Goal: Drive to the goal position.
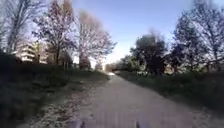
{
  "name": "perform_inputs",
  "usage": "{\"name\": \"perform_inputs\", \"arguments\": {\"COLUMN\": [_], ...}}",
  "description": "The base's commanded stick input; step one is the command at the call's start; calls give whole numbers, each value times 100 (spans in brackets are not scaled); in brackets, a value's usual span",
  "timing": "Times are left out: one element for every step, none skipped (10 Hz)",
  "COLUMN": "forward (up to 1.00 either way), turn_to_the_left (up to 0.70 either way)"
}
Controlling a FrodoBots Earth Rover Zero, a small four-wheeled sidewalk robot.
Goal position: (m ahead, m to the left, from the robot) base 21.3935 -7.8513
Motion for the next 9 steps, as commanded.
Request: {"name": "perform_inputs", "arguments": {"forward": [70, 70, 70, 70, 70, 70, 70, 70, 70], "turn_to_the_left": [-17, -22, -21, -6, 0, 0, 0, 0, 0]}}
